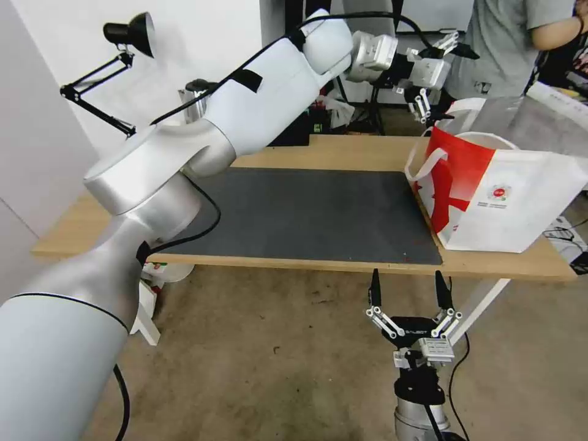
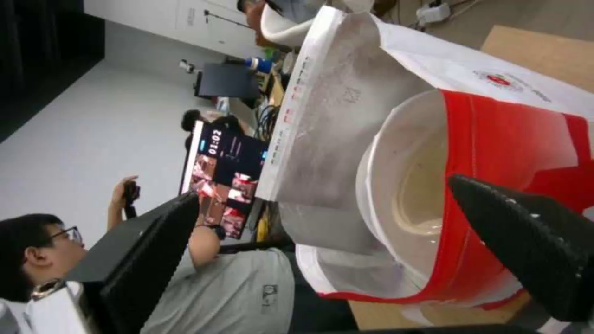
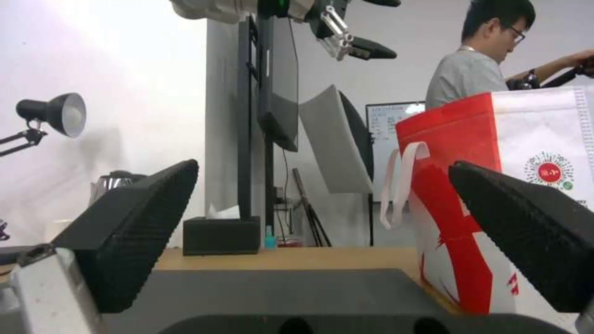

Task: Pick up the trash from the table and place it into the takeout bag.

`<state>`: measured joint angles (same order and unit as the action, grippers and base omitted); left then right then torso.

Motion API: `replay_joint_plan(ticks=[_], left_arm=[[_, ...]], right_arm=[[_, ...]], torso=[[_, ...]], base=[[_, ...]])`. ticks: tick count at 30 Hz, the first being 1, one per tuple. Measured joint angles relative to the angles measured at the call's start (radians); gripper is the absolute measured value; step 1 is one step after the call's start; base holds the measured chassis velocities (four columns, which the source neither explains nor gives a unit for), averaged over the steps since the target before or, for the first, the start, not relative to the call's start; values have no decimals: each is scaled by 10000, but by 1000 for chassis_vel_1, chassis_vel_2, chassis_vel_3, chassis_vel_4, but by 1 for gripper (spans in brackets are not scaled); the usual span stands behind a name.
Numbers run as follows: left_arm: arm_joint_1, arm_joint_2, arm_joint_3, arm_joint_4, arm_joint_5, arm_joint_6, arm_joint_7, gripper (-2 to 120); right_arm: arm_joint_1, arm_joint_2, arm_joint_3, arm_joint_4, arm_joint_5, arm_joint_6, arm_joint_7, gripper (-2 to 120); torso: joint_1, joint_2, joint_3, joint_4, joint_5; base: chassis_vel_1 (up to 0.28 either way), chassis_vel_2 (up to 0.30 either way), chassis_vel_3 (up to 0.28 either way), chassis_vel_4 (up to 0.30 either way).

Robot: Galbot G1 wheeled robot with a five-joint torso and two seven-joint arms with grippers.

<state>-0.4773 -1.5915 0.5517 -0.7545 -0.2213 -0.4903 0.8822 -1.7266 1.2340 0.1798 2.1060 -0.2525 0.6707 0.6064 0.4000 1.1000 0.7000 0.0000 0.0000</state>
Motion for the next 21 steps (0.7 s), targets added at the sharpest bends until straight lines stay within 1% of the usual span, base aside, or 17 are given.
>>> replay_joint_plan(ticks=[2,8,11,19,21], left_arm=[[95,60,-175,1,-5,74,152,100],[158,354,-292,-136,-299,155,170,100],[185,689,-366,-406,-634,290,167,100],[345,1168,-640,-828,-689,338,167,100],[366,1197,-661,-860,-691,344,166,100]], right_arm=[[0,0,0,0,0,0,0,100],[0,0,0,0,0,0,0,100],[0,0,0,0,0,0,0,100],[0,0,0,0,0,0,0,100],[0,0,0,0,0,0,0,100]], torso=[[0,0,0,-2,-1],[0,0,0,1,-1],[0,0,0,2,-2],[0,0,0,1,-2],[0,0,0,1,-3]], base=[[0,0,0,0],[0,0,0,0],[0,0,0,0],[0,0,0,0],[0,0,0,0]])
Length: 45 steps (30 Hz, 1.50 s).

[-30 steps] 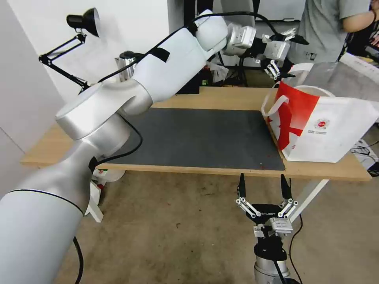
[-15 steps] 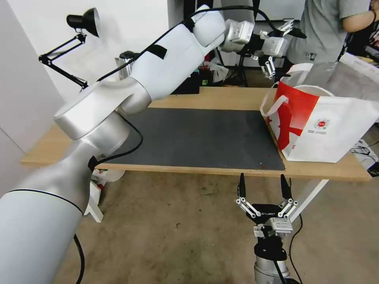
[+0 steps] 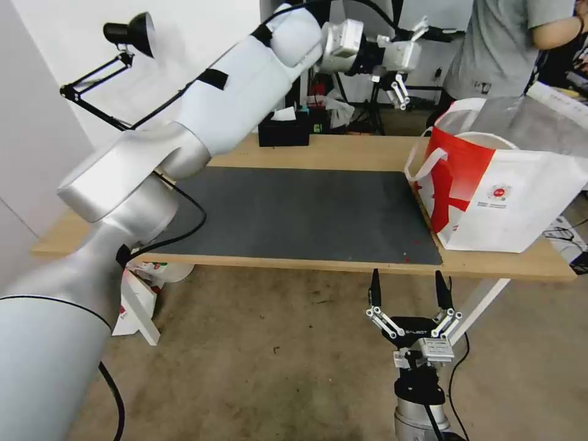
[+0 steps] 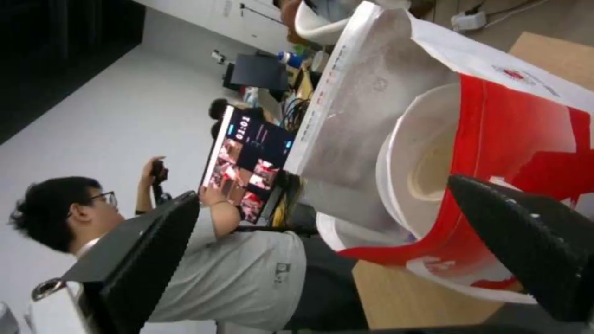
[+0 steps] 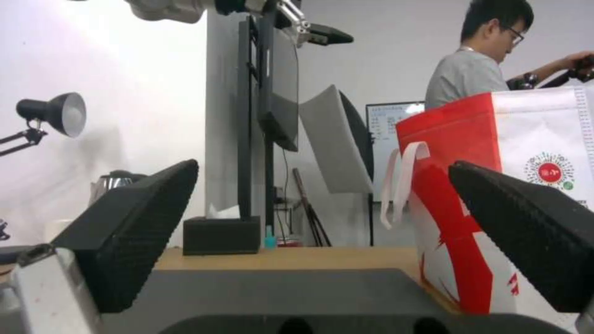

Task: Pick up the trash from the table and place it into the takeout bag.

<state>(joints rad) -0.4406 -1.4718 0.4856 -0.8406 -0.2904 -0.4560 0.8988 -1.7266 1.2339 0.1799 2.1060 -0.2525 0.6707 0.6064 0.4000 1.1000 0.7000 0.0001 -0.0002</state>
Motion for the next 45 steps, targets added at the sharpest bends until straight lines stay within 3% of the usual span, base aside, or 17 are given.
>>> replay_joint_plan(ticks=[10,21,31,45], left_arm=[[697,1073,-273,-865,-649,409,-55,100],[1208,2196,-233,-1759,-1713,686,-714,100],[1680,2877,-316,-2313,-2516,845,-1521,100],[2782,4226,-864,-3975,-3750,1476,-3235,100]], right_arm=[[0,0,0,0,0,0,0,100],[0,0,0,0,0,0,0,100],[0,0,0,0,0,0,0,100],[0,0,0,0,0,0,0,100]], torso=[[0,-1,0,0,0],[0,-2,0,-2,0],[0,-2,0,-4,2],[0,-1,0,-3,1]], base=[[0,0,0,0],[0,0,0,0],[0,0,0,0],[0,0,0,0]])
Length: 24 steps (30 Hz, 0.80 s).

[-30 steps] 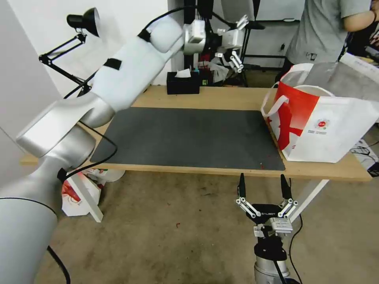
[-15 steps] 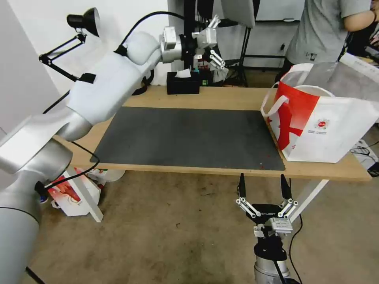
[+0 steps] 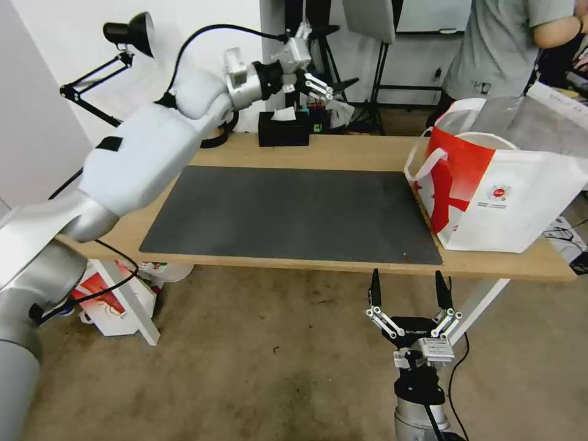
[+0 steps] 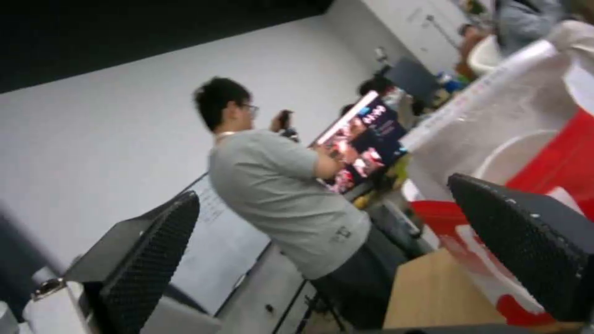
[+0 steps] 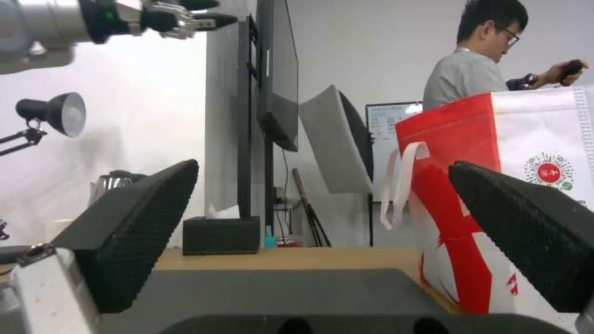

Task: Pick up the trash from the table and place it into the takeout bag.

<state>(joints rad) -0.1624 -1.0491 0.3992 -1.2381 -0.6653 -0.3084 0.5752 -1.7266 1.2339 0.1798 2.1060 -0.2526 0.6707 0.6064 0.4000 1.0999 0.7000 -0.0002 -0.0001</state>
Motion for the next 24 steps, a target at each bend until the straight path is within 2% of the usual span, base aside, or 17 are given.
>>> replay_joint_plan(ticks=[4,14,24], left_arm=[[668,811,-518,-938,-282,226,-520,100],[1571,1606,-1328,-2205,-409,569,-1011,100],[3642,2408,-2860,-3635,-600,929,-1877,100]], right_arm=[[0,0,0,0,1,0,0,100],[0,0,0,0,0,0,0,100],[0,0,0,0,1,0,0,100]], torso=[[-1,1,0,6,-2],[0,2,-1,0,2],[-1,2,-1,5,-2]], base=[[0,0,0,0],[0,0,0,0],[0,0,0,0]])
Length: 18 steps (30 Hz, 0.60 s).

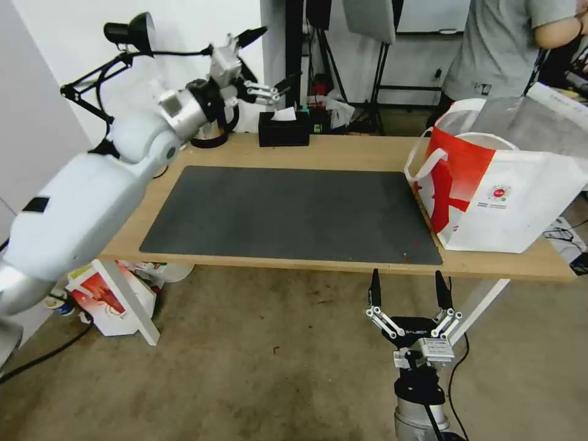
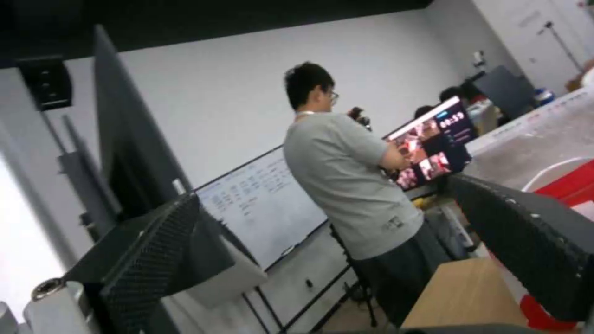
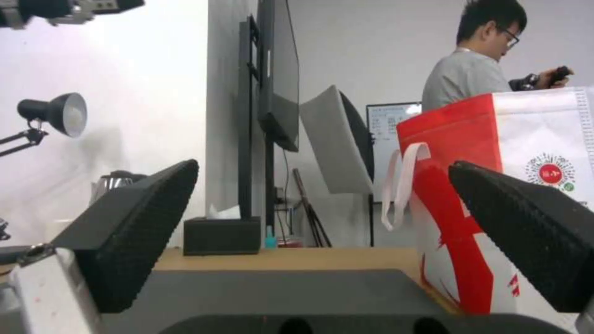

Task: Pick up the trash from the table and place it into the takeout bag.

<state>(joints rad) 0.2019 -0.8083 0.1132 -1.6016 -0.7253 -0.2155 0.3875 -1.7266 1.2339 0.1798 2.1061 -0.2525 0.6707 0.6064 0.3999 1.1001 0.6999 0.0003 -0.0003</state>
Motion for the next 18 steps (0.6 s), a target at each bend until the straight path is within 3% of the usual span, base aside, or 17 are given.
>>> replay_joint_plan(ticks=[4,11,18], left_arm=[[450,164,-502,-346,-53,105,-98,100],[2030,699,-2059,-1379,-304,356,-381,100],[2823,742,-2611,-1655,-261,282,-378,100]], right_arm=[[0,0,0,-1,0,0,0,100],[0,0,0,0,0,0,0,100],[0,0,0,0,0,0,0,100]], torso=[[0,0,0,-5,2],[-1,0,0,1,2],[1,0,1,-6,4]], base=[[0,0,0,0],[0,0,0,0],[0,0,0,0]])
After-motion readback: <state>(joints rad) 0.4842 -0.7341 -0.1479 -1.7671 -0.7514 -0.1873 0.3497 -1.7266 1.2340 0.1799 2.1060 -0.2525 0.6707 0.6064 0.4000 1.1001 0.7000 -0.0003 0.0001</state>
